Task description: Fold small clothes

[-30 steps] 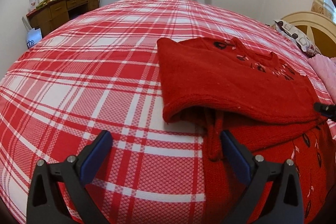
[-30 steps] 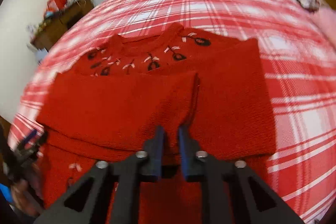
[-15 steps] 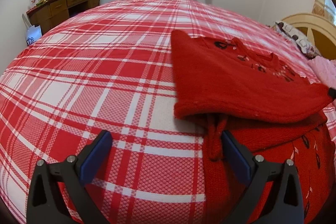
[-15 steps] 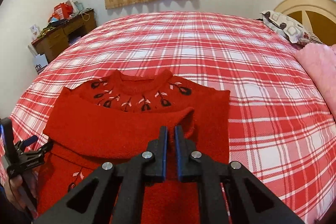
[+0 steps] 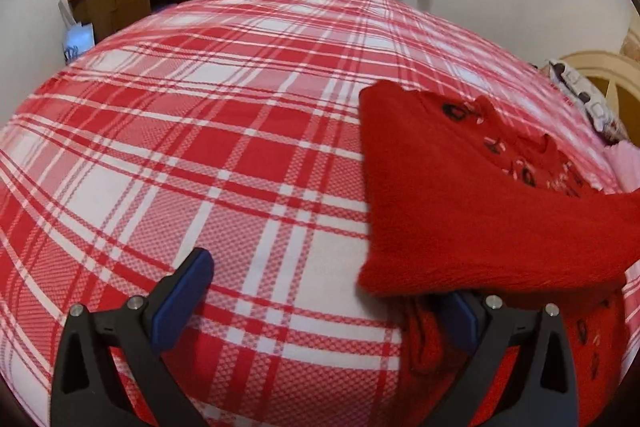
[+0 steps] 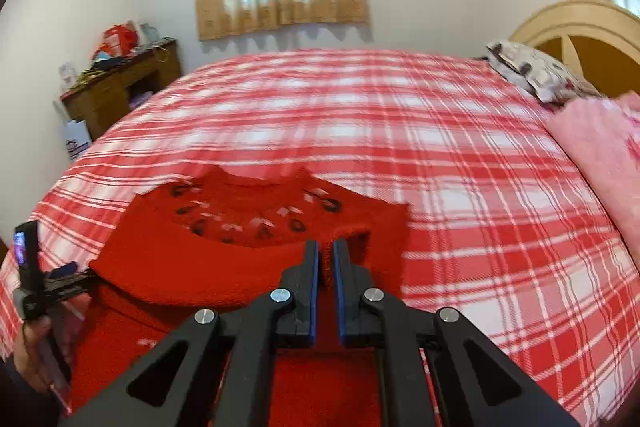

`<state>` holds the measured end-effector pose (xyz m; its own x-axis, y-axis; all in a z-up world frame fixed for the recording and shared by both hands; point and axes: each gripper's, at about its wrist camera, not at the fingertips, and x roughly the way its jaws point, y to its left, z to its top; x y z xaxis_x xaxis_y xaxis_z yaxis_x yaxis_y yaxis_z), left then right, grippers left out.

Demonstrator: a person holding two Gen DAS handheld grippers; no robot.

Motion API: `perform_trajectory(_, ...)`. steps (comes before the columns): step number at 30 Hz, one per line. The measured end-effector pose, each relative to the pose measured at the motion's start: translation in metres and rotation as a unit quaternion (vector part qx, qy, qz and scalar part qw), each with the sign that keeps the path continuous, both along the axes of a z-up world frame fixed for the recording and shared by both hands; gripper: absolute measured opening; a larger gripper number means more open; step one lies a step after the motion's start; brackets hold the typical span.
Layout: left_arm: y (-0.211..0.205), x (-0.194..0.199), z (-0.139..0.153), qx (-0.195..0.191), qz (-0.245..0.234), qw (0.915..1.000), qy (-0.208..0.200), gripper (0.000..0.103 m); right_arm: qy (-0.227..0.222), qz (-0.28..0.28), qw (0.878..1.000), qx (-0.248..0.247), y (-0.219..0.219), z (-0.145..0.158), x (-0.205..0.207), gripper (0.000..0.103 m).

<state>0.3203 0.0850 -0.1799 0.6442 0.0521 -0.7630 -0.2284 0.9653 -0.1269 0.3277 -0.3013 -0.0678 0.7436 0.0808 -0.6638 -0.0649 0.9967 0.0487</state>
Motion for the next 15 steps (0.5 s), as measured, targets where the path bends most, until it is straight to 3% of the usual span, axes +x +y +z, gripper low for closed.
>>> perform_trajectory(4, 0.001, -0.004, -0.002, -0.007, -0.003, 1.0, -0.001, 0.103, 0.022, -0.017, 1.0, 0.005, -0.022, -0.03, -0.003, 0.006)
perform_trajectory(5, 0.001, -0.003, -0.001, -0.006, -0.004, 1.0, -0.001, 0.103, 0.024, -0.025, 0.999, -0.004, -0.026, -0.036, -0.005, 0.0)
perform_trajectory(6, 0.0, -0.004, -0.001, -0.003, -0.004, 1.0, -0.001, 0.103, 0.026, -0.034, 0.999, -0.004, -0.032, -0.042, -0.006, 0.0)
perform_trajectory(12, -0.001, -0.01, 0.0, -0.003, -0.007, 1.0, -0.003, 0.103, 0.049, -0.05, 0.997, 0.031, -0.057, -0.07, -0.016, 0.0)
perform_trajectory(15, -0.004, -0.012, 0.001, 0.002, -0.014, 0.9999, -0.005, 0.103, 0.049, -0.053, 0.994, 0.08, -0.068, -0.07, -0.021, 0.0)
